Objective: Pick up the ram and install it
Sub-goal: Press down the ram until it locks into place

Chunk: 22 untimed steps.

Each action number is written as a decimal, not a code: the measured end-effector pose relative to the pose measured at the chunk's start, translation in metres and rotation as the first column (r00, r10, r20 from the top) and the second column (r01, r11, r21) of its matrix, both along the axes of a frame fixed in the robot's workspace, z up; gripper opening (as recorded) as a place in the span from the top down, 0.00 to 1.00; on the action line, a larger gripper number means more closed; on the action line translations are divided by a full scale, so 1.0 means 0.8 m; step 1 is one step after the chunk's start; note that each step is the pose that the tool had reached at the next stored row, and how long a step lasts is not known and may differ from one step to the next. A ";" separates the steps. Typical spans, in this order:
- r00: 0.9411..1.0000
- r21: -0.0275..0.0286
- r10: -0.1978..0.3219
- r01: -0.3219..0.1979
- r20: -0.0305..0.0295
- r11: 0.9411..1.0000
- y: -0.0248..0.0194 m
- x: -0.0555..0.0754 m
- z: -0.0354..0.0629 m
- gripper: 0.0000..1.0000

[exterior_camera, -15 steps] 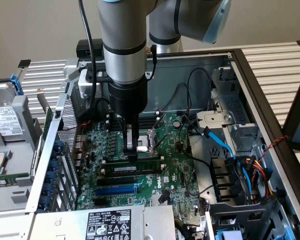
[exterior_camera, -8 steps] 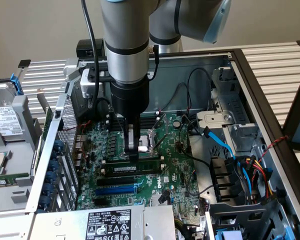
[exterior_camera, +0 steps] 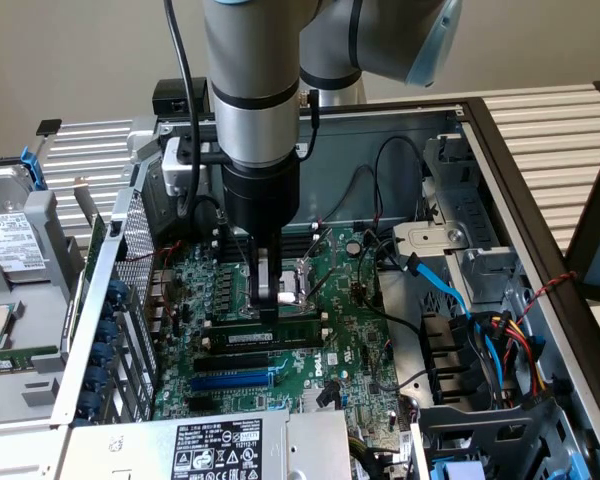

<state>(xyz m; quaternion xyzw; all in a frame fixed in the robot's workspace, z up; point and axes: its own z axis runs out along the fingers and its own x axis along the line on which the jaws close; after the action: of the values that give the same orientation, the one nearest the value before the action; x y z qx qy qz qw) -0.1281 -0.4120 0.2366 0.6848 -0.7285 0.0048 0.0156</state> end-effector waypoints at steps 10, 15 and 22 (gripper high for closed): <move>1.000 0.000 0.000 0.000 -0.001 1.000 0.0000 0.001 0.000 0.89; 1.000 0.000 0.000 0.000 -0.001 1.000 0.0000 0.001 -0.001 0.89; 1.000 0.000 0.000 0.000 -0.001 1.000 -0.0002 0.001 -0.002 0.89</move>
<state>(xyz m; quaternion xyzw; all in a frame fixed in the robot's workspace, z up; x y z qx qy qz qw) -0.1270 -0.4121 0.2349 0.6848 -0.7286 0.0046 0.0159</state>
